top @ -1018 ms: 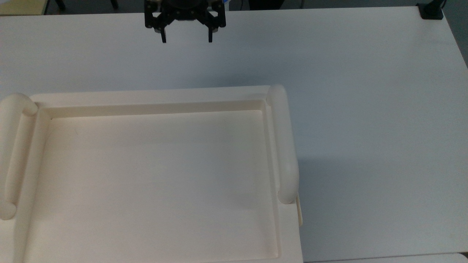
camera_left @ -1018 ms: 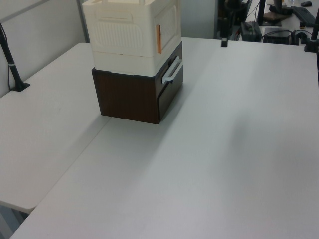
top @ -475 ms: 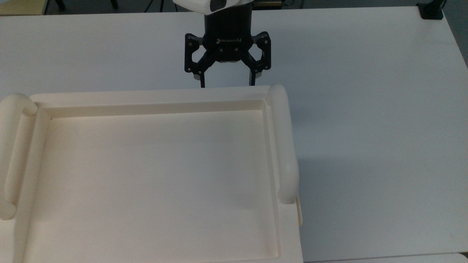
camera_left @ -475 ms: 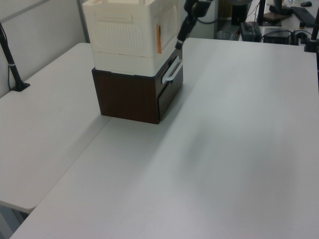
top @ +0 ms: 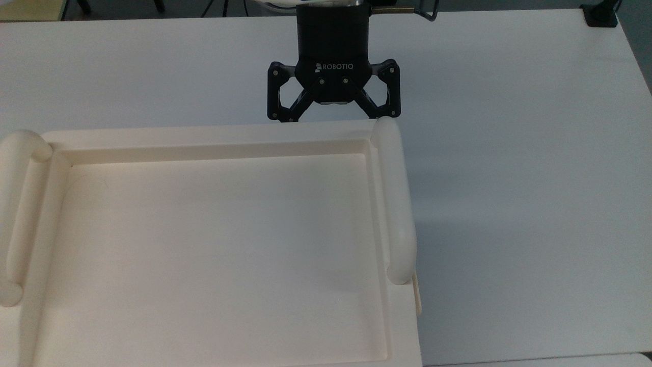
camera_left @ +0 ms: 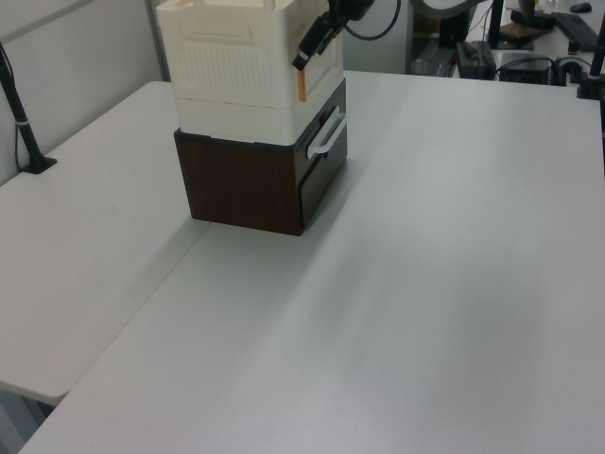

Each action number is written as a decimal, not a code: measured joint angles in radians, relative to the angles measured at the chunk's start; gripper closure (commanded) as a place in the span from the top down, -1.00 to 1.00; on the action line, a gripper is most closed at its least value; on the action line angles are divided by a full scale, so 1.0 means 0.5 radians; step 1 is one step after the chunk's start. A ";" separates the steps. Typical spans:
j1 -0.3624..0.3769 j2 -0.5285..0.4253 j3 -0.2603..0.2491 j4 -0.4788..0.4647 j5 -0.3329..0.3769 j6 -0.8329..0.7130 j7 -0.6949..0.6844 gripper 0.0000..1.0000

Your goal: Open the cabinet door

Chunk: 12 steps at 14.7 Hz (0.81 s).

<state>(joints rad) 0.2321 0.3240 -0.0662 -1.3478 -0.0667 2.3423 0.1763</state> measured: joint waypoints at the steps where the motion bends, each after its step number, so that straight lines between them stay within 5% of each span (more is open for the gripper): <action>1: 0.000 0.010 0.000 0.003 -0.018 0.029 0.000 0.50; 5: 0.015 0.022 0.003 0.004 -0.144 0.050 -0.004 -0.11; 7: 0.021 0.022 0.005 0.004 -0.154 0.049 -0.042 -0.24; 9: 0.013 0.019 -0.002 0.004 -0.167 0.047 -0.085 -0.63; 12: 0.008 0.015 -0.007 0.003 -0.171 0.032 -0.105 -0.75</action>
<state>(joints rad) 0.2362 0.3314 -0.0699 -1.3461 -0.1522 2.3583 0.1236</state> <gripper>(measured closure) 0.709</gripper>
